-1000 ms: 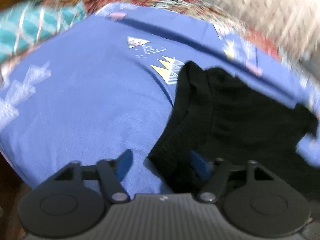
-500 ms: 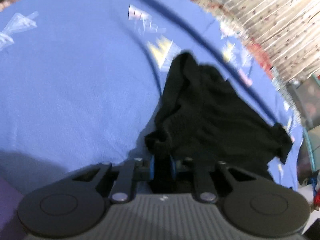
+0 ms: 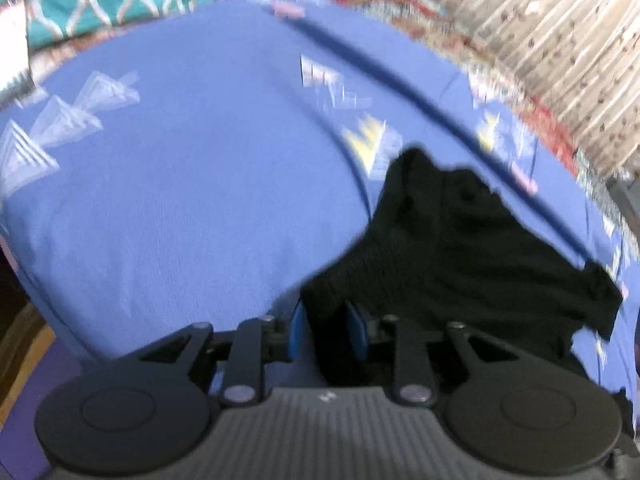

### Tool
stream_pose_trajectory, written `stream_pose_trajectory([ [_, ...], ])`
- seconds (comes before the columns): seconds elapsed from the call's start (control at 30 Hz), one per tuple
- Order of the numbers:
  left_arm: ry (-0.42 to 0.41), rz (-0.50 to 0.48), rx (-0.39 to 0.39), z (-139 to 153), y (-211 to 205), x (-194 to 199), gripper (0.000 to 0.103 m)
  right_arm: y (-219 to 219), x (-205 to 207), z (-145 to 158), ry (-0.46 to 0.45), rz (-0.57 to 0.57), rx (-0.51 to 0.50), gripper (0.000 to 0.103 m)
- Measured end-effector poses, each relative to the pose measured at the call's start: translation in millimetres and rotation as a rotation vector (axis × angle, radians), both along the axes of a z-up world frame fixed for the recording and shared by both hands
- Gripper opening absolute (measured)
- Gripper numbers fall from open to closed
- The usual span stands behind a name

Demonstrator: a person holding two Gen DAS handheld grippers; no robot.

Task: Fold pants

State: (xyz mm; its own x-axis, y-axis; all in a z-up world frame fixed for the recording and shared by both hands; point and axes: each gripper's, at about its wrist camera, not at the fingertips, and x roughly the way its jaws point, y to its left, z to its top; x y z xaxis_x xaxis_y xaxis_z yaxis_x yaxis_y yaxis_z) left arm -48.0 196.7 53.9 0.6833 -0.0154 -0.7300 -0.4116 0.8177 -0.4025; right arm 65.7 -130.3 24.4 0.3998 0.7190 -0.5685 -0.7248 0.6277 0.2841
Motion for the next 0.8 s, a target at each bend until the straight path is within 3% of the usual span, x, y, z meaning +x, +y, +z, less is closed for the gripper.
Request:
stream_pose_trajectory([
  [0.1, -0.052, 0.045, 0.062, 18.6, -2.2, -7.1, 0.023, -93.9, 9.4, 5.0, -0.011, -0.264, 0.073, 0.031],
  [0.17, -0.06, 0.03, 0.063, 21.8, -6.8, -2.4, 0.022, -161.1, 8.5, 4.3, -0.022, -0.468, 0.092, 0.031],
  [0.33, -0.039, -0.126, 0.094, 21.7, -61.4, 28.9, 0.022, -340.1, -21.1, 1.3, -0.069, -1.036, 0.119, 0.034],
  [0.4, -0.02, -0.192, 0.082, 17.7, -87.0, 42.8, 0.022, -397.6, -28.4, -4.9, -0.075, -1.238, 0.104, 0.056],
  [0.47, 0.004, -0.245, 0.077, 12.0, -110.2, 52.6, 0.023, -438.8, -24.6, -14.6, -0.018, -1.396, 0.121, 0.065],
  [0.53, 0.037, -0.282, 0.082, 4.4, -131.0, 58.4, 0.023, -477.7, -13.6, -32.5, 0.087, -1.445, 0.232, 0.065],
  [0.63, 0.095, -0.321, 0.1, -9.5, -156.6, 62.7, 0.023, -505.0, 13.0, -53.5, 0.2, -1.419, 0.33, 0.06],
  [0.67, 0.114, -0.329, 0.111, -14.3, -163.0, 62.6, 0.023, -502.2, 20.5, -56.1, 0.212, -1.396, 0.345, 0.03],
  [0.7, 0.136, -0.333, 0.123, -18.9, -168.3, 63.3, 0.023, -501.5, 24.7, -56.1, 0.223, -1.382, 0.35, 0.008],
  [0.73, 0.156, -0.334, 0.131, -22.6, -171.3, 63.5, 0.023, -496.8, 23.6, -53.1, 0.237, -1.372, 0.351, 0.008],
  [0.8, 0.182, -0.334, 0.144, -27.3, -175.0, 62.1, 0.022, -491.3, 6.1, -33.1, 0.161, -1.404, 0.346, 0.007],
])
